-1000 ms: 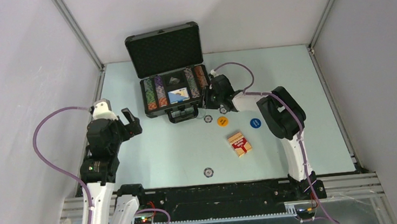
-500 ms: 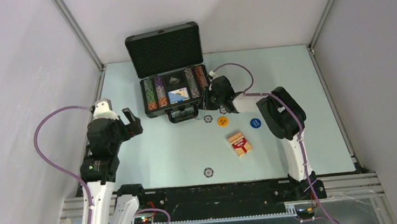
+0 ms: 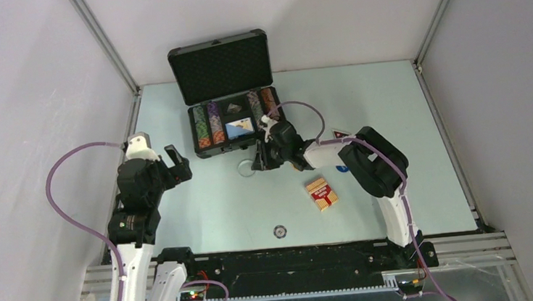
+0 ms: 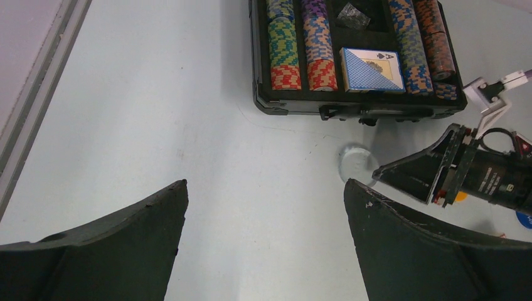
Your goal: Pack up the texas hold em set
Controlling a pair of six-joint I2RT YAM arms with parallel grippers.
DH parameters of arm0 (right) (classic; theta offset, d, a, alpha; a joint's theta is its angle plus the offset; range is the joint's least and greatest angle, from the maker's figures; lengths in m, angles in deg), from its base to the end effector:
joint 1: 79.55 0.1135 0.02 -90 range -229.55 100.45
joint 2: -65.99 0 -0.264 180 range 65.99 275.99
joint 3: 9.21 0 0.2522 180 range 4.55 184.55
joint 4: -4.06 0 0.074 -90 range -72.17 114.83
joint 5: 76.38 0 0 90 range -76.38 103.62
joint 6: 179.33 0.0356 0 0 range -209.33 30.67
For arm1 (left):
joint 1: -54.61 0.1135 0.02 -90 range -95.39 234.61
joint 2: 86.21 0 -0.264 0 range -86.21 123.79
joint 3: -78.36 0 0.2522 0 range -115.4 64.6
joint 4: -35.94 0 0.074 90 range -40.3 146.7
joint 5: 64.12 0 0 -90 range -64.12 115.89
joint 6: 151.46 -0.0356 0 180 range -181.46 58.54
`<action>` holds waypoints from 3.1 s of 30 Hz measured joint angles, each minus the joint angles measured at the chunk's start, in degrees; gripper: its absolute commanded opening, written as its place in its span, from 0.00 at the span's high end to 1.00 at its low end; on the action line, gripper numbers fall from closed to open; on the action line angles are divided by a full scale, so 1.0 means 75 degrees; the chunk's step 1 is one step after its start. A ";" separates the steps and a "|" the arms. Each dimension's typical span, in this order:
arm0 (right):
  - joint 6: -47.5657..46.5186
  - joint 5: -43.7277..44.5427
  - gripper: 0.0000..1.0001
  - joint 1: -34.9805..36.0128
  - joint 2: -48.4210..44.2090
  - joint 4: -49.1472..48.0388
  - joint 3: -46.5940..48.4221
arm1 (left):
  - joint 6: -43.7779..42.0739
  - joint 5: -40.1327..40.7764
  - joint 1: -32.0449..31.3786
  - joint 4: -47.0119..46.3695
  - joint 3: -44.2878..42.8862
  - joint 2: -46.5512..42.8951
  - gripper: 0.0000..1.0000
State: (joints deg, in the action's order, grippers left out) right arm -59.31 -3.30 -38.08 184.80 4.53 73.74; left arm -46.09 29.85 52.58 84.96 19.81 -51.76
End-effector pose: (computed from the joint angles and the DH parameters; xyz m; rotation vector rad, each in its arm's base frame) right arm 0.3218 0.2983 0.1331 -0.4121 2.3302 0.9822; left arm 0.1318 -0.0022 0.3197 -0.2771 1.9876 -0.1249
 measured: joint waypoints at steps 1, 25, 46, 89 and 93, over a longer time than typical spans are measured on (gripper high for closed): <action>-0.0003 -0.0076 0.67 0.0117 0.0000 -0.0026 -0.0017 | 0.0000 -0.0015 0.0000 0.0000 0.0000 0.0000 0.02; -0.0699 0.1746 0.08 0.0979 -0.1072 0.1364 0.0274 | 0.0000 -0.0029 0.0000 0.0000 0.0000 0.0000 0.02; 0.0058 0.4843 0.01 0.2139 0.1134 0.4304 0.3512 | 0.0000 -0.0169 0.0000 0.0000 0.0000 -0.0003 0.02; 0.0393 0.5960 0.48 0.2151 -0.0006 0.4205 0.1553 | 0.0000 -0.0192 -0.0082 0.0000 0.0000 -0.0050 0.02; 0.0458 0.5998 0.46 0.2267 -0.0230 0.4520 0.1343 | 0.0000 -0.0192 -0.0082 0.0000 0.0000 -0.0044 0.02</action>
State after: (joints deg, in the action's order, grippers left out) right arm -55.88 41.68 -21.08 183.07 38.43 83.82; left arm -46.09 28.41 51.97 84.96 19.81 -52.08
